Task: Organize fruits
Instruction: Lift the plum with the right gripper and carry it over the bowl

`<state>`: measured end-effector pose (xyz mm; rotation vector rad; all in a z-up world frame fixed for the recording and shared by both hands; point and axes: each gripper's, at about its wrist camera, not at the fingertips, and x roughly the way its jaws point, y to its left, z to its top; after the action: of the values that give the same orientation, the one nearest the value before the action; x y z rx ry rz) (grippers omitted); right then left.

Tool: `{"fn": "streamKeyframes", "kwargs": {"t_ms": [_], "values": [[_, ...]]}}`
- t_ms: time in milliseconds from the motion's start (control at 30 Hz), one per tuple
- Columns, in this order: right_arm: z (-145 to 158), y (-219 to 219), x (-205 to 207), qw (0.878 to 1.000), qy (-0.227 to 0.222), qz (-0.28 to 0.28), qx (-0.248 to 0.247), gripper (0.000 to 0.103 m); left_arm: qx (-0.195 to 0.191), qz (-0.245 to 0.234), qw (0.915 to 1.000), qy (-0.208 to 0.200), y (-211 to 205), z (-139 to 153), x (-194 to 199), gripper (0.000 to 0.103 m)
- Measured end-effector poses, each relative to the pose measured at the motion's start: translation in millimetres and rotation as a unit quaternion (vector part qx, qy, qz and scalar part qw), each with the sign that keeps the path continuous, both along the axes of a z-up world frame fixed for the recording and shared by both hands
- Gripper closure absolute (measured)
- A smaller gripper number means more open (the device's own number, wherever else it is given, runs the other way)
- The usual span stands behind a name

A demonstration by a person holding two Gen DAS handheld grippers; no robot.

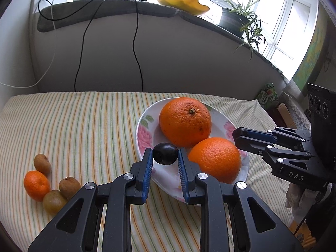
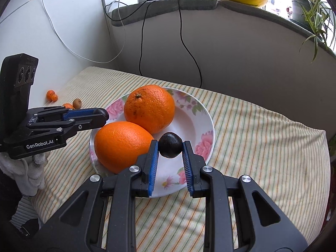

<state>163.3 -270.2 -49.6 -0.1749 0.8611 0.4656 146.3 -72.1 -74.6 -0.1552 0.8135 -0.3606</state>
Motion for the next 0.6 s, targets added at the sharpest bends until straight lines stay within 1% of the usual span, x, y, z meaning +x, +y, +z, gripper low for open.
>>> {"fn": "streamKeyframes", "kwargs": {"t_ms": [333,600], "values": [[-8.0,0.1,6.2,1.0,0.011,-0.001,-0.003,0.079,0.008,-0.004,1.0,0.002,-3.8,-1.5,2.6,0.081],[-7.9,1.0,6.9,1.0,0.012,-0.007,-0.003,0.078,0.006,-0.007,1.0,0.0,-3.8,-0.6,2.2,0.08]]}}
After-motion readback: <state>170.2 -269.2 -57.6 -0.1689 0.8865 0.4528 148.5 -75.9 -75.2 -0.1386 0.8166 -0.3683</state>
